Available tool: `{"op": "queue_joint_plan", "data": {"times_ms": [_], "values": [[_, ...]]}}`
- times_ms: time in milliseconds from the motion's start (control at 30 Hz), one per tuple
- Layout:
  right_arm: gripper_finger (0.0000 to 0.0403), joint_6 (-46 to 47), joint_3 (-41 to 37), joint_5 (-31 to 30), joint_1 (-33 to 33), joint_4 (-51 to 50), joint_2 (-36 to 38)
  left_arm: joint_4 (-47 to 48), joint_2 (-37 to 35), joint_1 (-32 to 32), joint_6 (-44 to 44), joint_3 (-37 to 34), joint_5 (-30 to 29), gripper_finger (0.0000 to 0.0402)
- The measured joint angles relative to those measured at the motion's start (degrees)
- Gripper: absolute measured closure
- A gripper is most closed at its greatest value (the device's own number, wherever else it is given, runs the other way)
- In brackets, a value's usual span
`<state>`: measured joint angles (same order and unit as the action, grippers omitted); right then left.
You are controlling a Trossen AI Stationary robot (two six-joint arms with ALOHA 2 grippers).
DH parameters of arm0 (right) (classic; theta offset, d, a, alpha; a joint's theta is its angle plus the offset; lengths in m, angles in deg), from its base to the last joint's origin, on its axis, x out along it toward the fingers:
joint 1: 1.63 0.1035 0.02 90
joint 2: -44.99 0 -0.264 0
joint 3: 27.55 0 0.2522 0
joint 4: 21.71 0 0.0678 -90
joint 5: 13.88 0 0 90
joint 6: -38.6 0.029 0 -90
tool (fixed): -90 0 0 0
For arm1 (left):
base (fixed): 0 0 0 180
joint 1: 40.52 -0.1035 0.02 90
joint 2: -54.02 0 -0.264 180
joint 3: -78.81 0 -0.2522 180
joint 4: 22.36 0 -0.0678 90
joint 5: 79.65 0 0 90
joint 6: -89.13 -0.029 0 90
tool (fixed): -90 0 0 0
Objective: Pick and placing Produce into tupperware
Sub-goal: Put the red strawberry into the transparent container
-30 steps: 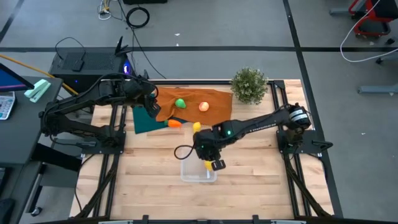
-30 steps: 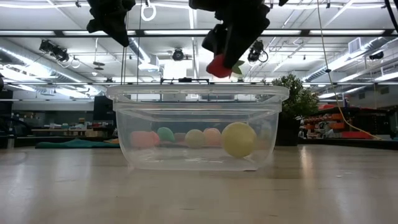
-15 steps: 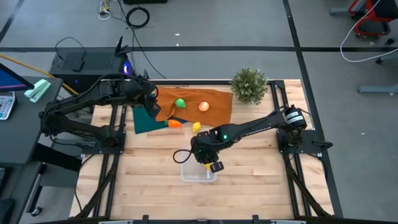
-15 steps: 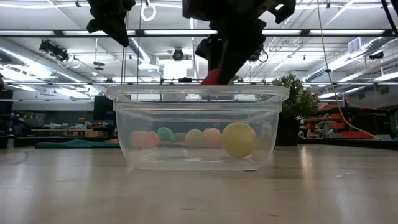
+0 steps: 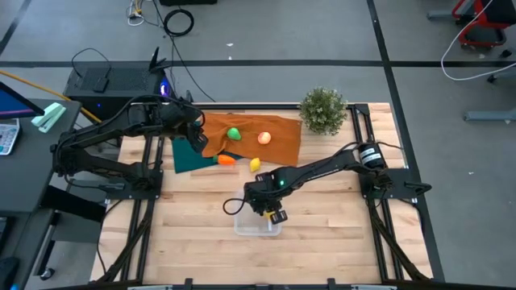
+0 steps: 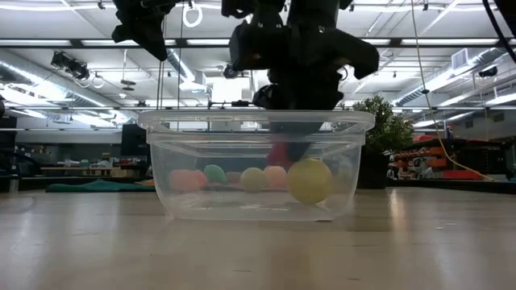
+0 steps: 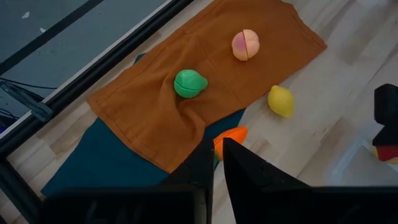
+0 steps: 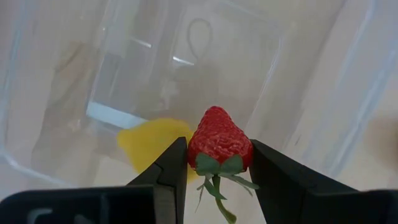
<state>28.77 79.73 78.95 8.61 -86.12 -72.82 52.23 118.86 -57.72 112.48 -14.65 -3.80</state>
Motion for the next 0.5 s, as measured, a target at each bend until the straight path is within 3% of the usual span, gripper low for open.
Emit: {"op": "queue_joint_plan", "data": {"times_ms": [500], "values": [[0.0261, 0.18, -0.09, 0.08, 0.00, 0.01, -0.34, 0.05, 0.00, 0.00, -0.04, 0.00, 0.01, 0.0359]]}}
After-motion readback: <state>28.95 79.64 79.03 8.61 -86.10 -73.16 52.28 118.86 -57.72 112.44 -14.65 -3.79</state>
